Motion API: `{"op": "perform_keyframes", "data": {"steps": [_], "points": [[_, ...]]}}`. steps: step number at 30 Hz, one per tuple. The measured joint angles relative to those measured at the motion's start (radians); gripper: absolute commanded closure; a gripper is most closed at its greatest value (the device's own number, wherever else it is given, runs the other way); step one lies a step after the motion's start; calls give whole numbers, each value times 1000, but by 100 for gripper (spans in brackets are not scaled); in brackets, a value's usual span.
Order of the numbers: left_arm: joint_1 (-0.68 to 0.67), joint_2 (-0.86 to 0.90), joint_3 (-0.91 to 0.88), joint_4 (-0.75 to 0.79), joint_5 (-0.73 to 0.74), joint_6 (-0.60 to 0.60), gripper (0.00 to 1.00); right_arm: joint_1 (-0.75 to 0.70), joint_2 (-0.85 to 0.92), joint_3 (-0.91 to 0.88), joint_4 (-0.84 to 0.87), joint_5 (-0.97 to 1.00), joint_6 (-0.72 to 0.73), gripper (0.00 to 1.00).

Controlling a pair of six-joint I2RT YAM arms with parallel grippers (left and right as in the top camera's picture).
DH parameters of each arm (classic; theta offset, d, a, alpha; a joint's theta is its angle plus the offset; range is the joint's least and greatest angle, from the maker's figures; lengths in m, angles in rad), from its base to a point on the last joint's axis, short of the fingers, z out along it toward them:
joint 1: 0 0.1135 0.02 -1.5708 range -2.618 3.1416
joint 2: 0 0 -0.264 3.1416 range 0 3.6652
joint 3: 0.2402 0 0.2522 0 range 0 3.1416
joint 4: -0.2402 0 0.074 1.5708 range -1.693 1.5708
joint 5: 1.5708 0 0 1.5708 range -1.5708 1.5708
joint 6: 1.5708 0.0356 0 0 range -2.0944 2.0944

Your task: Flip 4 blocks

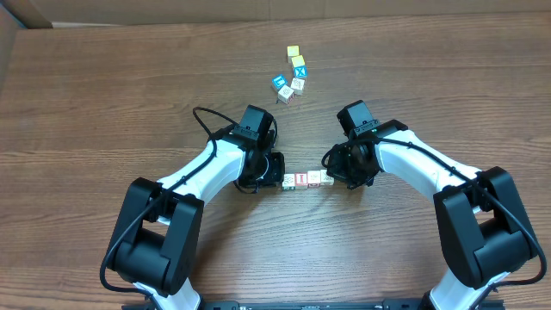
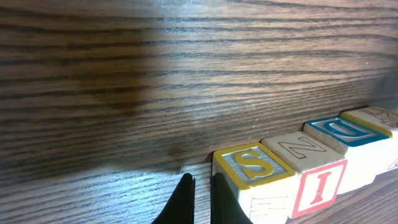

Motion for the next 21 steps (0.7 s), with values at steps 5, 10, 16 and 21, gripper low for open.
{"op": "perform_keyframes", "data": {"steps": [5,10,16,21], "points": [[0,0,0,6,0,0,96,0,0,0,0,-1,0,96],[0,0,0,16,-2,0,96,0,0,0,-5,-5,22,96],[0,0,0,35,-6,0,96,0,0,0,-14,-8,48,96],[4,0,0,58,-13,0,96,0,0,0,-25,-20,94,96]]}}
